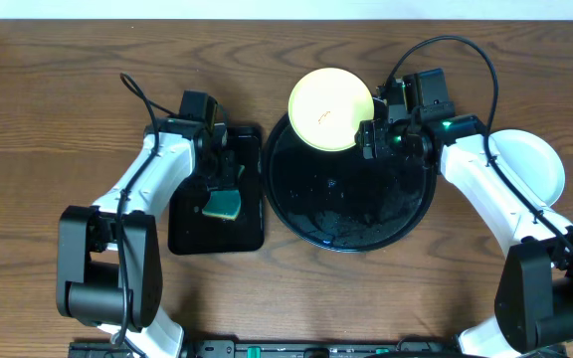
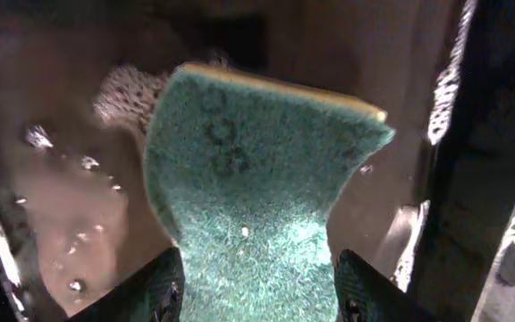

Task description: Clean dirty plates on tray and stack at the side

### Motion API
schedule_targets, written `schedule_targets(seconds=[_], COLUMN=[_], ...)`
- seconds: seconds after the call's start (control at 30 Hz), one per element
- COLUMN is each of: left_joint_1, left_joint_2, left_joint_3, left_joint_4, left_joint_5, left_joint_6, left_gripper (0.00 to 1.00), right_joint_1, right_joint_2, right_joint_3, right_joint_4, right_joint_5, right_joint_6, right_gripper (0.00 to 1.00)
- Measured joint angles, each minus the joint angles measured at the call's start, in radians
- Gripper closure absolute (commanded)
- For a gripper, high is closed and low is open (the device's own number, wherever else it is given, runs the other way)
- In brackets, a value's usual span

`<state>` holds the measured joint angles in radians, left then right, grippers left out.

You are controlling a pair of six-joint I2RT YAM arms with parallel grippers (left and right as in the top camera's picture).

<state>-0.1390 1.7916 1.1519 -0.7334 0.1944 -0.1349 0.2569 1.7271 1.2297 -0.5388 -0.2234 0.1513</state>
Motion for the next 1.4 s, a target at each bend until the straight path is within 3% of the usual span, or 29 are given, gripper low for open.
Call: schedule_targets(seconds=[0.17,0.23,0.3,0.73,1.1,1.4], left_joint_1=[0.0,0.0,0.001,-0.001,-0.001,-0.001], left_joint_2=[0.0,0.0,0.0,-0.002,-0.005,-0.005], left_joint_3=[-0.06,-0.08,-0.087,-0.059,-0.057,-0.057], left_joint_4=[0.06,0.082,0.087,0.047,0.035,0.035], left_joint_5=[0.01,0.01,0.012,0.032,0.032,0.032], left_joint_6=[0.0,-0.007,-0.009,-0.008,-0.018,-0.031], left_gripper=[0.48,0.64,0.92,0.93,0.93,0.92], right_joint_1=[0.0,0.0,0.0,0.0,0.0,0.0], right_joint_2=[0.0,0.0,0.0,0.0,0.008,0.208], right_joint_3=[0.0,0.0,0.0,0.0,0.0,0.002], right_joint_4=[0.0,-0.001,-0.002,0.022,0.221,0.386], right_joint_5=[0.0,0.0,0.0,0.006,0.068,0.116], right_joint_6=[0.0,0.0,0.0,-0.031,-0.05,-0.017], right_gripper=[0.25,0.25,0.26,0.31,0.29,0.32])
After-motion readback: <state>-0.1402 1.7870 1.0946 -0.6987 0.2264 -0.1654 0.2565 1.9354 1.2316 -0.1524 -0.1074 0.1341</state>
